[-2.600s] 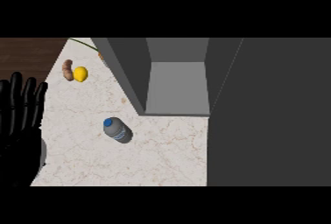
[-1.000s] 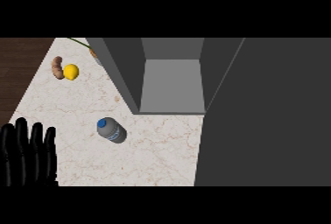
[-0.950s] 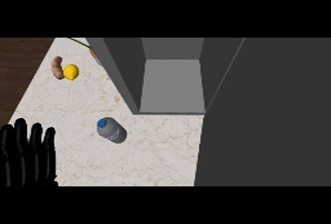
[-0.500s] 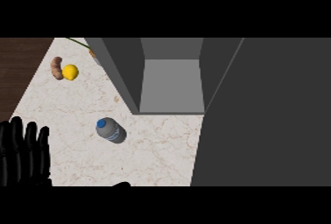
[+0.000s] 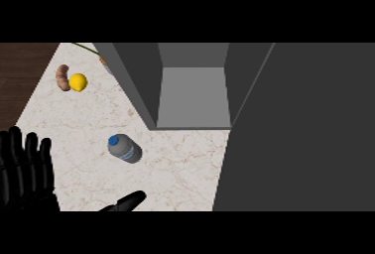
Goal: Pick up the bottled water, place it into the cabinet and close the cabinet
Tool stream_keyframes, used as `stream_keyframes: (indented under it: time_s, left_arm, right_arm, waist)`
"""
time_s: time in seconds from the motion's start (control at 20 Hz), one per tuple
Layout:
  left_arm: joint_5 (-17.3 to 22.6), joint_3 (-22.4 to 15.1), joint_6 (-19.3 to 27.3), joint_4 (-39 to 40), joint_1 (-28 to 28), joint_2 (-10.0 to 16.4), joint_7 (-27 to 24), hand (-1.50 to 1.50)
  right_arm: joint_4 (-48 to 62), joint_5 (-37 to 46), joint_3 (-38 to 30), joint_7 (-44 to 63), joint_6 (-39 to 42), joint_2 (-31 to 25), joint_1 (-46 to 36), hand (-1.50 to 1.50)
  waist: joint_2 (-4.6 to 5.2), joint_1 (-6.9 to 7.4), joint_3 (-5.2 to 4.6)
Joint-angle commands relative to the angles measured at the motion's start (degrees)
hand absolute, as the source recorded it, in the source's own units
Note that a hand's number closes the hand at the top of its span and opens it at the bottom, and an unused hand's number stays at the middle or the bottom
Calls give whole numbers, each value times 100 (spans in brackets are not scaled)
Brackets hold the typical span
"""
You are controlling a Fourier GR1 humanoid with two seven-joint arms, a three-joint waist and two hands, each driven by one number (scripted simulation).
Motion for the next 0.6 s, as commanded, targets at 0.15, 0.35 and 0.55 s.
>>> stream_keyframes:
  time_s: [0.15, 0.35, 0.55]
  left_arm:
    - [675, 401, 113, 602, -68, 76, -689, -150]
    - [991, 815, 82, 969, -355, 49, -831, -150]
    - [1534, 1042, 100, 1233, -17, 147, -1509, -150]
  right_arm:
    - [-519, 529, 44, 147, -68, -333, 27, -150]
    - [-657, 775, 309, 410, -244, -392, -89, -150]
    - [-783, 680, 285, 420, -356, -509, -39, -150]
  waist:
    - [15, -10, -4]
    - [12, -31, -6]
    - [6, -15, -6]
